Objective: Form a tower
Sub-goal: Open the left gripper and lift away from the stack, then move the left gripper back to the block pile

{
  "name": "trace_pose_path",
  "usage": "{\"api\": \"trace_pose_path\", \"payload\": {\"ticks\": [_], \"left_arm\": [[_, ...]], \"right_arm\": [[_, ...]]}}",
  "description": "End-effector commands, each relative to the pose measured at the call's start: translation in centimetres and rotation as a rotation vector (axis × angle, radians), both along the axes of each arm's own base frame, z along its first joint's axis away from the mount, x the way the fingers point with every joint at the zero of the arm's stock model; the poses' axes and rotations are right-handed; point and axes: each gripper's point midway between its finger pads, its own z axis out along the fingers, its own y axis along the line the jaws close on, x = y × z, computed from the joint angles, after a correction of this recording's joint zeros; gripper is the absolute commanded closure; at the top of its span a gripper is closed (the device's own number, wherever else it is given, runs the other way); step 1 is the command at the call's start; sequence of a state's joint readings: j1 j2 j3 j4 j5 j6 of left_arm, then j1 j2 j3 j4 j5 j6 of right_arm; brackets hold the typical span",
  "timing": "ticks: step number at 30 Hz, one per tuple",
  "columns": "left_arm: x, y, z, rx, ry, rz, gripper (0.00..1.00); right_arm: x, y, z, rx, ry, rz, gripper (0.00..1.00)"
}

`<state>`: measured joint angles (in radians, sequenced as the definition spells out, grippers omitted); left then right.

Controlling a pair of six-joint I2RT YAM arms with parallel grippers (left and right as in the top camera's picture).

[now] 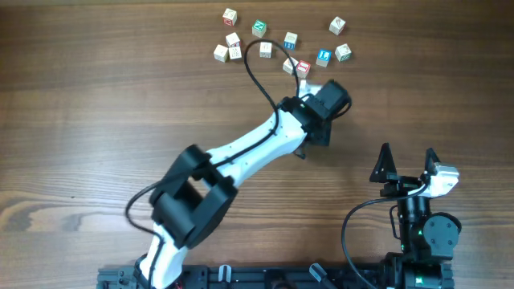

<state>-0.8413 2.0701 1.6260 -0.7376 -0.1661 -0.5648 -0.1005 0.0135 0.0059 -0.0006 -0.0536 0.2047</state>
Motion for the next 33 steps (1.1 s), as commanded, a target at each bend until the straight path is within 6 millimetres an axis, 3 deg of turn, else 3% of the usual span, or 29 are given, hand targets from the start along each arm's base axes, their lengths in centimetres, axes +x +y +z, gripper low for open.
{"api": "trace_pose_path", "payload": {"ticks": [1, 4, 7, 15, 23, 30, 33], "left_arm": [[1.5, -1.1, 7.4, -0.109, -0.129, -0.039, 0.26], [2.5, -1.3, 10.6, -0.118, -0.225, -0.078, 0.19], [3.7, -0.2, 12.1, -0.076, -0.304, -0.080, 0.00], [8.2, 5.6, 13.2, -0.016, -0.359, 0.038, 0.00], [12.8, 13.1, 16.6, -0.046, -0.443, 0.216, 0.00], [15.0, 16.6, 17.0, -0.097, -0.452, 0.279, 0.00], [15.0, 16.9, 16.8, -0.105, -0.439, 0.277, 0.00]], "right_arm": [[0.0, 0.4, 0.2, 0.005, -0.008, 0.019, 0.00], [0.0, 0.4, 0.2, 0.005, -0.008, 0.019, 0.00], [0.0, 0.4, 0.2, 0.005, -0.008, 0.019, 0.00], [0.0, 0.4, 0.2, 0.006, -0.008, 0.019, 0.00], [0.0, 0.4, 0.2, 0.005, -0.008, 0.019, 0.00], [0.0, 0.4, 0.2, 0.005, -0.008, 0.019, 0.01], [0.0, 0.4, 0.2, 0.006, -0.008, 0.019, 0.00]]}}
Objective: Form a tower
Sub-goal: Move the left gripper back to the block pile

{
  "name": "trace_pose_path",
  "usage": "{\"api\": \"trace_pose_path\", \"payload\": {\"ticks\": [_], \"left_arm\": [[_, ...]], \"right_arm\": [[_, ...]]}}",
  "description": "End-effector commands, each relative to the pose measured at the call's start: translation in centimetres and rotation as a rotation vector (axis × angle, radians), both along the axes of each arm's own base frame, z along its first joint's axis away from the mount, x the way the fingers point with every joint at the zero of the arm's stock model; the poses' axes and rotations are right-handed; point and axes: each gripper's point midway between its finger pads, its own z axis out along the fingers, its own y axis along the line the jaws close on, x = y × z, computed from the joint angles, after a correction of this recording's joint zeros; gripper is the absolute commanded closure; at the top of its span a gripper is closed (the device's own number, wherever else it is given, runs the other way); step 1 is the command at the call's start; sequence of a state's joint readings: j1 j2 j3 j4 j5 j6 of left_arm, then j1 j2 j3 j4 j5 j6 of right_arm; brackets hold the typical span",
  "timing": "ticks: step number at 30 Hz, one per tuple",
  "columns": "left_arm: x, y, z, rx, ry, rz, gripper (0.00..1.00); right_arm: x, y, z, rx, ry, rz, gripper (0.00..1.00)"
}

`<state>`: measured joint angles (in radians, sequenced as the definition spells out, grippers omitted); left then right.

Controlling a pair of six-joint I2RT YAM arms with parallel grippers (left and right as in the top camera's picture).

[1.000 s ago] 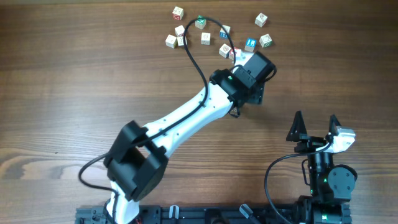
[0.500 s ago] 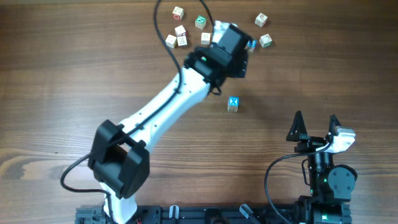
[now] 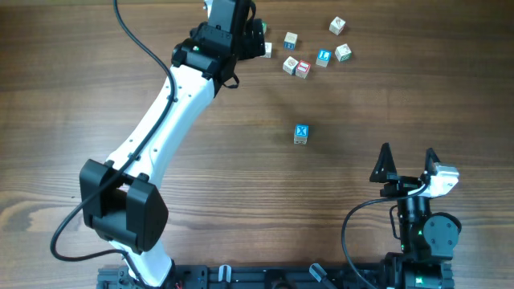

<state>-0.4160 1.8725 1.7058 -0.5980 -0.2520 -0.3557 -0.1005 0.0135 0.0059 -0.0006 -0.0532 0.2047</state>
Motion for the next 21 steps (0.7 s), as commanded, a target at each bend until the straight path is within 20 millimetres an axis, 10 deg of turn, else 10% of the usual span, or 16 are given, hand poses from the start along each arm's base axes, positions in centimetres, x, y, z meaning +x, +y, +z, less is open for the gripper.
{"api": "trace_pose_path", "payload": {"ticks": [1, 8, 21], "left_arm": [[-0.1, -0.2, 2.0, -0.028, -0.033, -0.026, 0.00], [1.6, -1.0, 0.5, -0.036, -0.051, -0.026, 0.00], [6.1, -5.5, -11.2, -0.112, 0.018, -0.126, 0.00]], "right_arm": [[0.0, 0.4, 0.2, 0.005, -0.008, 0.019, 0.00], [0.0, 0.4, 0.2, 0.005, -0.008, 0.019, 0.00], [0.0, 0.4, 0.2, 0.005, -0.008, 0.019, 0.00]]}}
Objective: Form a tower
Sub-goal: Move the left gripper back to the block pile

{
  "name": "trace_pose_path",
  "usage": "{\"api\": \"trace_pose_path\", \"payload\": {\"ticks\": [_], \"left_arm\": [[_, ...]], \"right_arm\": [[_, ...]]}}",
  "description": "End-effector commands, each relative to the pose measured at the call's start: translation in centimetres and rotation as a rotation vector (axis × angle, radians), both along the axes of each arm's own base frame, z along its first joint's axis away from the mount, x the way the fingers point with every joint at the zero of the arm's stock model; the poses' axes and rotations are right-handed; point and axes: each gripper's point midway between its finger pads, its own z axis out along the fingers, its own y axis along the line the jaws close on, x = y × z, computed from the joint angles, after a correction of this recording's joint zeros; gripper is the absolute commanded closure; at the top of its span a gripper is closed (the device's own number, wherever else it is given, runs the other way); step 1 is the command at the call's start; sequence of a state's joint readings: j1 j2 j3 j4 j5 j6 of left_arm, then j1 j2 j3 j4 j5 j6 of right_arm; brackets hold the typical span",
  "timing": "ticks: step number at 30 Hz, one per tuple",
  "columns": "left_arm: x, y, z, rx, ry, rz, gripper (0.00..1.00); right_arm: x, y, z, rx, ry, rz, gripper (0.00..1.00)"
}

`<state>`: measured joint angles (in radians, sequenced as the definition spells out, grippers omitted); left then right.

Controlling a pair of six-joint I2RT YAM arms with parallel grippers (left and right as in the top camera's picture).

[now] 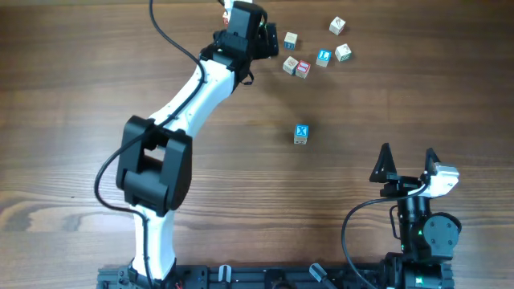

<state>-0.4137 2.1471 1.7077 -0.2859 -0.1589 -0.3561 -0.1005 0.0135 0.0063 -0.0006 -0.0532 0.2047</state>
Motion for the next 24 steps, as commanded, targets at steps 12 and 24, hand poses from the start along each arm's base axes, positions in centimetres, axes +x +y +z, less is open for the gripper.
{"api": "trace_pose_path", "payload": {"ticks": [12, 24], "left_arm": [[2.9, -2.8, -8.2, 0.000, -0.033, -0.129, 0.06], [4.5, -3.5, -12.1, -0.006, -0.107, -0.139, 0.40]], "right_arm": [[0.0, 0.4, 0.1, 0.005, -0.008, 0.019, 0.00], [0.0, 0.4, 0.1, 0.005, -0.008, 0.019, 0.00]]}}
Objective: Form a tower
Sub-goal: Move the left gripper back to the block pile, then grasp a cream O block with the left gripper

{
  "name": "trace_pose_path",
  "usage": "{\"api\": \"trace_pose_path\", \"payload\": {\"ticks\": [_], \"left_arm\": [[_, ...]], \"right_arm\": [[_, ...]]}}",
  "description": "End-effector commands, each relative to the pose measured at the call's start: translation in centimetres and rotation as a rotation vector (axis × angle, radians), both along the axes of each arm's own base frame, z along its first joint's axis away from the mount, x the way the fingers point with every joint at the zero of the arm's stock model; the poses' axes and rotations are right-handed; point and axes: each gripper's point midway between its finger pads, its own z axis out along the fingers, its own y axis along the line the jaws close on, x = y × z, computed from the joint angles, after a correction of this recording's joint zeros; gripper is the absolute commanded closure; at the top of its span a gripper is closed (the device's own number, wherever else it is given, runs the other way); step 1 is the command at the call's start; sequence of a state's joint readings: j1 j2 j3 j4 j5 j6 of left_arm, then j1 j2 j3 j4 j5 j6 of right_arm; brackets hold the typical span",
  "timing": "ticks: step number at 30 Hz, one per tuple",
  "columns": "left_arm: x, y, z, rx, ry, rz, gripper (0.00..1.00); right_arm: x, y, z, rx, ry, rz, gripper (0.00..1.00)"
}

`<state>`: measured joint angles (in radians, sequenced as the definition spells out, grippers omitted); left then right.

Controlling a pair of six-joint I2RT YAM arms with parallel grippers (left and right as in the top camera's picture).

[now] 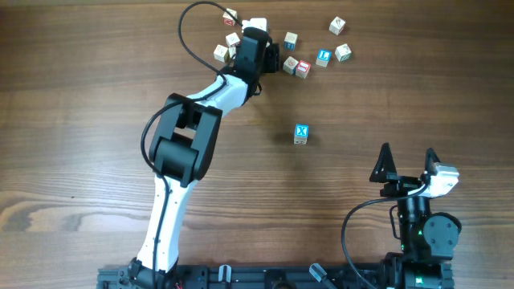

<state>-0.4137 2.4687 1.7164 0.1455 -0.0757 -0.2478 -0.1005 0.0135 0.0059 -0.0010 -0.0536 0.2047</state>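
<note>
A blue-topped letter block (301,133) stands alone on the wooden table (96,120), right of centre. Several small letter blocks lie scattered at the back, among them a white one (220,53), a red one (303,68) and a blue one (324,57). My left gripper (268,56) is down in this cluster, between the left and right blocks. Its fingers are hidden under the wrist, so I cannot tell whether they grip anything. My right gripper (407,160) rests open and empty at the near right.
The left arm (189,144) stretches from the near edge diagonally to the back, with its cable (189,20) looping over the far left blocks. The right arm's base (422,233) sits at the near right.
The left gripper has shifted slightly nearer and to the right within the back cluster, and the arm's elbow has swung right. The blue block and the right arm have not moved.
The left gripper was first low over the middle right, covering the spot where the blue block stands. By the second moment the block stood alone there and the gripper was over the back cluster. It has stayed among those blocks since.
</note>
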Motion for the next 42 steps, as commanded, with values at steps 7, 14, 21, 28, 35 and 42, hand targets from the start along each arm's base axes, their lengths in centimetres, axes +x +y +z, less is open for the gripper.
{"api": "trace_pose_path", "payload": {"ticks": [7, 14, 21, 28, 35, 42], "left_arm": [[-0.2, 0.9, 7.8, 0.017, -0.063, 0.041, 0.65], [-3.9, 1.3, 17.4, 0.014, -0.067, 0.022, 0.63], [-12.3, 0.5, 26.5, 0.030, -0.049, -0.051, 0.66], [-9.7, 2.9, 16.3, 0.101, 0.147, 0.113, 0.38], [-7.6, 4.2, 4.6, 0.145, 0.304, 0.191, 0.02], [-6.3, 7.3, 4.4, 0.085, 0.330, 0.212, 0.00]], "right_arm": [[0.0, 0.4, 0.2, 0.005, -0.009, 0.019, 0.00], [0.0, 0.4, 0.2, 0.005, -0.009, 0.019, 0.00], [0.0, 0.4, 0.2, 0.005, -0.009, 0.019, 0.01], [0.0, 0.4, 0.2, 0.005, -0.009, 0.019, 0.00], [0.0, 0.4, 0.2, 0.005, -0.009, 0.019, 0.00], [0.0, 0.4, 0.2, 0.005, -0.009, 0.019, 0.00]]}}
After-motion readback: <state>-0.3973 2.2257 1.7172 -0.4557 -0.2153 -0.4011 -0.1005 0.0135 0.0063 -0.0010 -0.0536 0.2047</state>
